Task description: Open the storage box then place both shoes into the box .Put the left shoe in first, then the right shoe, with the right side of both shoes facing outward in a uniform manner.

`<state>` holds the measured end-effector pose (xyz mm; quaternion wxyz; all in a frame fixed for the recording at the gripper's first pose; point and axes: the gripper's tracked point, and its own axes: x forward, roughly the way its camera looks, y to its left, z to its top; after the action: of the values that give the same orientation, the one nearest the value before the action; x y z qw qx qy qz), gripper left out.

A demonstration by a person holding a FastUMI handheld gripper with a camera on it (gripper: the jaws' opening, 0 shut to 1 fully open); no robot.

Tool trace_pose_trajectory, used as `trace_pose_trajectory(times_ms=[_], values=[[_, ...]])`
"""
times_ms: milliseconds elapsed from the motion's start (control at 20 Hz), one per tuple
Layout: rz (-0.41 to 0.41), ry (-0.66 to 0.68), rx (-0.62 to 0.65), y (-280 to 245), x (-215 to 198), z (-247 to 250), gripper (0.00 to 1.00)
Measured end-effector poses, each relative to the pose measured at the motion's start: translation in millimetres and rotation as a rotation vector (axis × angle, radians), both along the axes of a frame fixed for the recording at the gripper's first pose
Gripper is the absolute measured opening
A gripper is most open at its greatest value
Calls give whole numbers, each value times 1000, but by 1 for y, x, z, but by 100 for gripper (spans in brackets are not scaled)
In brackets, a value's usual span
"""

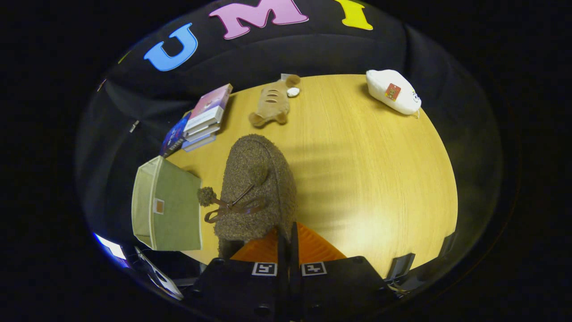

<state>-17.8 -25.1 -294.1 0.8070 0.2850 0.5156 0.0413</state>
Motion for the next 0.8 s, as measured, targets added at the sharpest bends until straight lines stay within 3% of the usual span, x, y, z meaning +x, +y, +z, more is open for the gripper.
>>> trace_pose_trajectory(times_ms=[450, 800], values=[[-13, -104, 168, 107, 51, 107, 5], [27, -77, 243, 210, 70, 139, 5]])
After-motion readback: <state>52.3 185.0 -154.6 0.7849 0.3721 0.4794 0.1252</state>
